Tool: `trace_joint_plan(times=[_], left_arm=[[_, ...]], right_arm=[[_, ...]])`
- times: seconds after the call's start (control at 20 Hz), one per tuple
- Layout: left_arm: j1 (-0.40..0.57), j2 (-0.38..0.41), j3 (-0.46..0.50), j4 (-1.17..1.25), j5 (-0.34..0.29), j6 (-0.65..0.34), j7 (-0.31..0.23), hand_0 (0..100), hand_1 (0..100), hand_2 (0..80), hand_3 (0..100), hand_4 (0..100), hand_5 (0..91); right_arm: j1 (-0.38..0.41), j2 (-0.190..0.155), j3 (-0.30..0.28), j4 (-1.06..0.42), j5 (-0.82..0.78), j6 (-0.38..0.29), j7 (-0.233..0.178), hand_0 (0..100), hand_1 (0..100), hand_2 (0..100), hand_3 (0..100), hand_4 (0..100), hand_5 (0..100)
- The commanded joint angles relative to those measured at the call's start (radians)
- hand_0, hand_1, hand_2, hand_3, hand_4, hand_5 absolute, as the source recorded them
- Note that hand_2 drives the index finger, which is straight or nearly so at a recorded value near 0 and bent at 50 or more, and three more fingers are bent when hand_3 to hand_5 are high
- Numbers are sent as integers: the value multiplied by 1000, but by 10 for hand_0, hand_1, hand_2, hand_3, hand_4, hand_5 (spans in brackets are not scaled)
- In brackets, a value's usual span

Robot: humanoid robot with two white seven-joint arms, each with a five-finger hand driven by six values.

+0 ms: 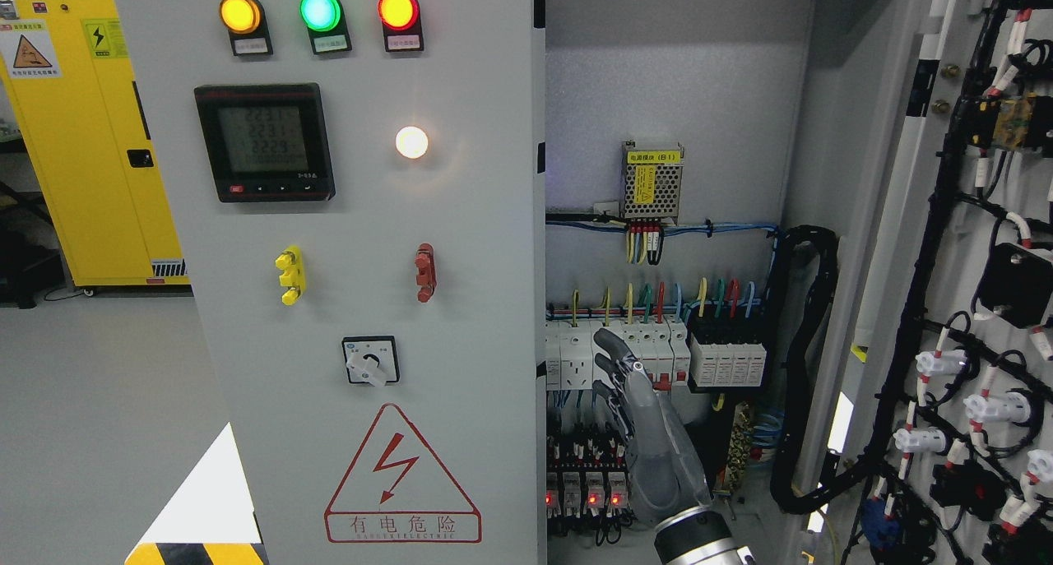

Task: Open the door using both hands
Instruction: 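Reach the right hand up into the gap behind the light-panel door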

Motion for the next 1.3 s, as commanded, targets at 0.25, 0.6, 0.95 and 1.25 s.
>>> trace_joint_plan(times=[0.25, 0.6, 0.95, 1.25], left_arm=[[14, 17, 31, -3, 0, 0, 0, 0, 0, 0, 0, 0, 0], [14, 12, 31, -3, 0, 0, 0, 0, 0, 0, 0, 0, 0], [14, 11, 31, -3, 0, 0, 0, 0, 0, 0, 0, 0, 0], [14, 11, 31, -3, 2, 0, 0, 0, 0, 0, 0, 0, 0]], right_arm=[[-155, 40, -53, 198, -63, 39, 14, 217, 0, 0, 0, 0, 0], [-194, 40, -62, 209, -72, 68, 94, 217, 0, 0, 0, 0, 0], [-220, 30, -96, 221, -144, 91, 155, 216, 0, 0, 0, 0, 0], [-250, 24, -114, 270, -207, 117, 229, 216, 0, 0, 0, 0, 0]])
